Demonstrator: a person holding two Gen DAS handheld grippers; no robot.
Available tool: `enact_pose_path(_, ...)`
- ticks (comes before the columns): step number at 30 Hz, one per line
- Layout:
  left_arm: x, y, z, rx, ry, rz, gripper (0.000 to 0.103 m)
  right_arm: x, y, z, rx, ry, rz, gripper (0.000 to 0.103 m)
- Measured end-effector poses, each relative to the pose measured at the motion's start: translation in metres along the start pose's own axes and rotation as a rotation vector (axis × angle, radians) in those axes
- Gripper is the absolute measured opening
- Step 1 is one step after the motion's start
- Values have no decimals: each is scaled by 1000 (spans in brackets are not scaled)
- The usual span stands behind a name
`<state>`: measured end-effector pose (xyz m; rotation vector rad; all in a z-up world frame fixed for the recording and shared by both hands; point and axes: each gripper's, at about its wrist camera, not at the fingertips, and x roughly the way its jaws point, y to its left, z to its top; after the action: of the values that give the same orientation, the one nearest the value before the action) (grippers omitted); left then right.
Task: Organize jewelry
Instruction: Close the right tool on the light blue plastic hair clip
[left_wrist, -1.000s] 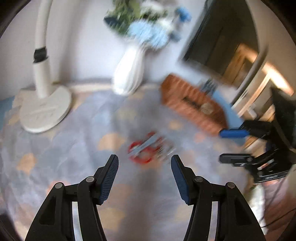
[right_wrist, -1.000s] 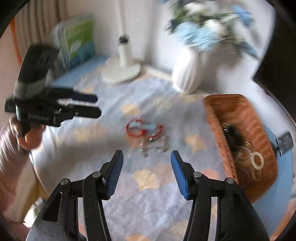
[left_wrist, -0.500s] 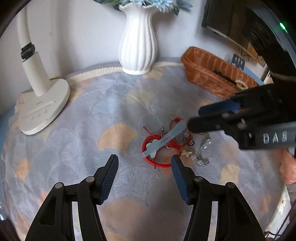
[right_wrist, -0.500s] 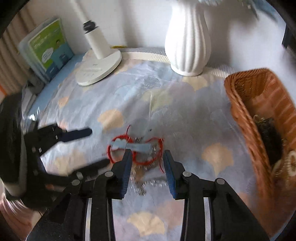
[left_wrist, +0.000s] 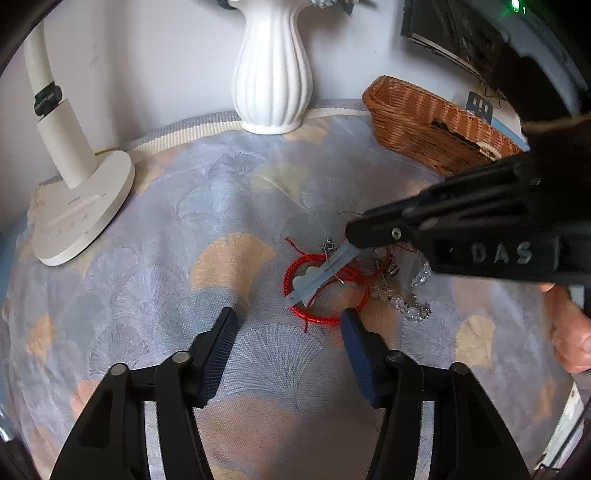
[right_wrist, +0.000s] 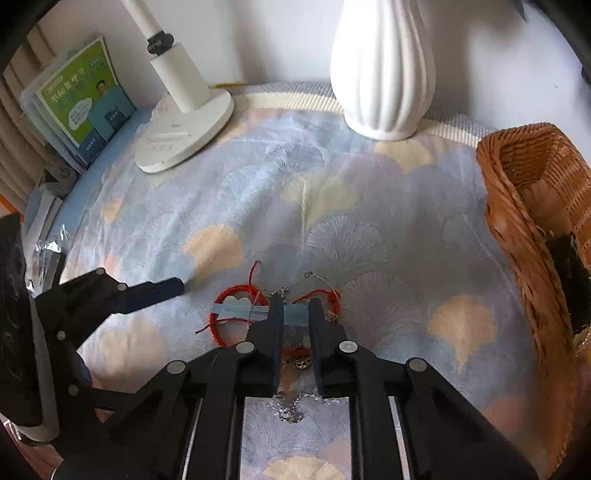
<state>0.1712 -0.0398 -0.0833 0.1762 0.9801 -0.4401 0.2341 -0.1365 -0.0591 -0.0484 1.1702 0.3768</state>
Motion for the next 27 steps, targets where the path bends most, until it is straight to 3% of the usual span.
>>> enact_pose_path(2, -2, -4, -1, 27, 3, 28, 24, -8, 1, 0, 5, -16, 14, 11)
enact_pose_path(3, -2, -4, 0, 29, 10, 26, 23, -13, 3, 2, 4, -25, 15, 9)
enact_pose_path(12, -22, -2, -27, 58, 46, 14, 23, -67, 17, -6, 9, -125, -10, 7)
enact_pose_path(15, -28, 3, -27, 39, 24, 10, 23, -79, 19, -11, -8, -134, -26, 7)
enact_pose_path(20, -21, 22, -1, -128, 2, -143, 30, -59, 0, -8, 58, -56, 26, 25)
enact_pose_path(27, 2, 10, -3, -92, 11, -89, 32, -14, -21, -6, 111, 20, 58, 26)
